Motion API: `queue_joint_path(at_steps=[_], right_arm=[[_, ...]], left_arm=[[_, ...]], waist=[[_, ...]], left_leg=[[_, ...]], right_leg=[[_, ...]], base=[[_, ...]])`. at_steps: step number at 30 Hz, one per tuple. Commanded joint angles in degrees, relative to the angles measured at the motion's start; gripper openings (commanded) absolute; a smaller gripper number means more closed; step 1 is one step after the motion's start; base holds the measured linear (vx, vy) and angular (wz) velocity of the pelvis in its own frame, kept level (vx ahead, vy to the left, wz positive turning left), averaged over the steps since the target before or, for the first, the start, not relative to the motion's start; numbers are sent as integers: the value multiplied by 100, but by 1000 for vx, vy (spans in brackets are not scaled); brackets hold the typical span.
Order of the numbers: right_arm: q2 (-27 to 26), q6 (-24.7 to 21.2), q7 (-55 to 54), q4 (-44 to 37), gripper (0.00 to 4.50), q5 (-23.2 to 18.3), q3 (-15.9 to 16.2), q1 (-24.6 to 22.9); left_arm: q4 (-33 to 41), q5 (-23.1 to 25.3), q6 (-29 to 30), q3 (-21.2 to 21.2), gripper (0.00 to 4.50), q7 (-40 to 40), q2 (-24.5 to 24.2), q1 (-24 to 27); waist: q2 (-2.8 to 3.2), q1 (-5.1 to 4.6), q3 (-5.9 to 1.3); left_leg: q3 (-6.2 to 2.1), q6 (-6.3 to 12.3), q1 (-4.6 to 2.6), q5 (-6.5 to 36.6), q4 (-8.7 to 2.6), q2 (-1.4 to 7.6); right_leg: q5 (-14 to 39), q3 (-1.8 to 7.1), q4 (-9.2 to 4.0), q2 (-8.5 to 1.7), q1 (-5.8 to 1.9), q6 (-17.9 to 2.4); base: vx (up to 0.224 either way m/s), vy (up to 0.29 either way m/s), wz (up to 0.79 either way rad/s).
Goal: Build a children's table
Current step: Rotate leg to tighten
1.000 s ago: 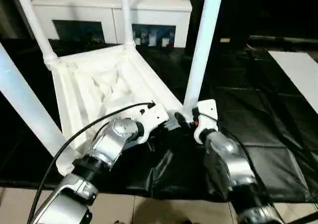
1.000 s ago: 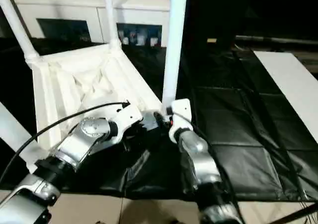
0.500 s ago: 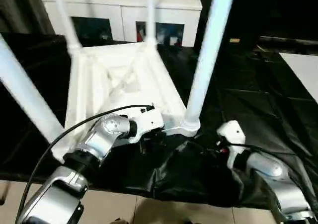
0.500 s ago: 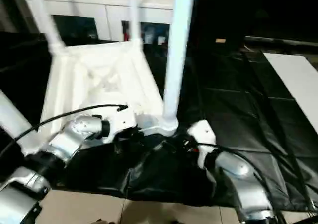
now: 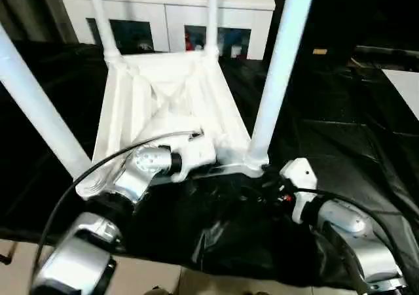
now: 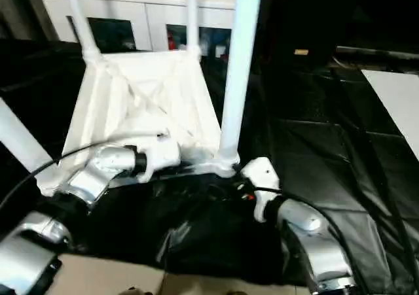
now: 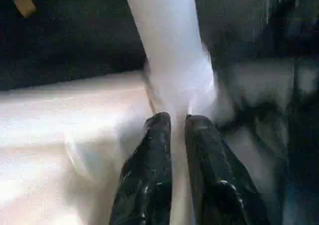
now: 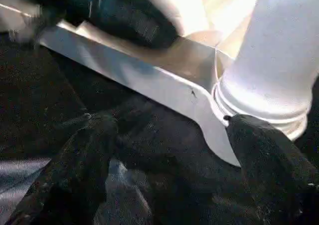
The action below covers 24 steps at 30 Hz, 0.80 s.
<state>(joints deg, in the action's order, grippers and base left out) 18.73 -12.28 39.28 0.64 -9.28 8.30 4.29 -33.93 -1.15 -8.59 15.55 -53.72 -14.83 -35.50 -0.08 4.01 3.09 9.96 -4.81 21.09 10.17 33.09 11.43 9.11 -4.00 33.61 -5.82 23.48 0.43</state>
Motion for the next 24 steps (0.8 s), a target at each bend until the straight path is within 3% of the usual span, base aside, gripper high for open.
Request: queue_joint_path(at_steps=[1,4,5,7,8,9,10,11,12,13,14,15,16,18,19,20,21,24], right_arm=[[-20,-71,73,-135,381,-84,84,67],[-77,-92,86,-83,381,-64,168,167],[-102,-100,104,-57,381,-63,199,202],[-182,-89,132,70,381,0,309,310],[-182,-89,132,70,381,0,309,310],[-291,-107,186,255,381,72,473,478],[-294,-108,187,262,381,75,479,484],[-377,-147,275,417,381,108,627,622],[-481,-136,296,663,381,216,779,801],[-483,-135,296,668,381,219,781,804],[-671,-48,157,1128,381,387,852,1101],[-709,-28,115,1236,381,428,859,1169],[-801,37,-76,1565,381,588,876,1371],[-836,85,-215,1746,381,703,887,1477],[-928,164,-502,2195,381,863,874,1746],[-962,202,-627,2379,381,933,870,1857],[-1073,331,-1098,3024,381,1086,800,2254],[-1155,476,-1632,3633,381,1176,679,2647]], left_arm=[[636,-452,403,-244,100,-132,-96,344],[1134,-645,634,-341,140,-163,-200,650],[1274,-692,766,-358,146,-198,-247,728],[1629,-689,937,-433,153,-162,-374,935],[1629,-689,937,-433,177,-162,-374,935],[2289,-933,1535,-492,185,-282,-624,1246],[2313,-942,1556,-492,189,-289,-634,1257],[2864,-1167,2063,-470,189,-478,-898,1531],[3382,-1409,2492,-441,189,-661,-1167,1806],[3390,-1413,2499,-441,189,-663,-1171,1810],[3886,-1608,2926,-403,189,-778,-1446,2085],[3965,-1615,2978,-394,189,-790,-1490,2131],[4120,-1596,3079,-378,189,-789,-1574,2234],[4185,-1574,3141,-384,189,-768,-1591,2275],[4241,-1465,3216,-407,189,-682,-1629,2338],[4263,-1422,3248,-419,189,-641,-1640,2362],[4360,-1317,3385,-478,189,-425,-1679,2440],[4480,-1307,3490,-580,189,-154,-1691,2533]], waist=[[-94,23,-413],[-74,-43,-423],[-130,-57,-417],[-109,-68,-381],[-106,-73,-361],[-143,-66,-353],[-110,-79,-334],[-100,-102,-307],[-92,-120,-310],[-95,-140,-303],[-105,-152,-291],[-79,-175,-297],[-60,-174,-283],[-48,-163,-275],[-60,-127,-273],[-57,-137,-278],[-60,-162,-280],[-59,-208,-271]], left_leg=[[-17,564,73,737,-361,165],[22,591,1,806,-328,155],[24,572,10,818,-333,161],[20,443,23,1040,-353,160],[31,401,17,1151,-361,153],[43,300,-30,1354,-360,163],[1,199,9,1454,-408,175],[5,147,7,1609,-429,179],[-7,68,-37,1815,-415,180],[-9,40,-39,1860,-421,179],[9,18,-61,1924,-421,166],[-1,-35,-76,1907,-422,168],[1,-66,-73,1933,-430,162],[26,-126,-142,2072,-414,158],[16,-158,-132,2125,-422,149],[3,-198,-117,2138,-424,152],[-33,-264,-77,2194,-443,134],[-40,-340,-101,2353,-422,124]], right_leg=[[622,192,-216,-251,-362,-1406],[536,226,-230,-196,-323,-1438],[524,226,-218,-192,-328,-1435],[873,234,-244,-193,-317,-1334],[1085,235,-281,-180,-298,-1267],[1437,244,-310,-186,-274,-1180],[1693,240,-291,-208,-291,-1147],[1964,232,-313,-193,-266,-1086],[2276,242,-334,-197,-224,-1004],[2314,248,-332,-185,-209,-1009],[2361,254,-366,-153,-179,-976],[2218,268,-336,-158,-171,-1084],[2187,262,-337,-131,-170,-1064],[2225,272,-361,-117,-105,-1079],[2290,278,-370,-116,-139,-971],[2318,273,-342,-138,-134,-988],[2510,254,-350,-142,-183,-886],[2702,248,-371,-151,-152,-839]], base=[[0,0,0],[0,0,0],[0,0,0],[0,0,0],[0,0,0],[0,0,0],[0,0,0],[0,0,0],[0,0,0],[0,0,0],[0,0,0],[0,0,0],[0,0,0],[0,0,0],[0,0,0],[0,0,0],[0,0,0],[0,0,0]])
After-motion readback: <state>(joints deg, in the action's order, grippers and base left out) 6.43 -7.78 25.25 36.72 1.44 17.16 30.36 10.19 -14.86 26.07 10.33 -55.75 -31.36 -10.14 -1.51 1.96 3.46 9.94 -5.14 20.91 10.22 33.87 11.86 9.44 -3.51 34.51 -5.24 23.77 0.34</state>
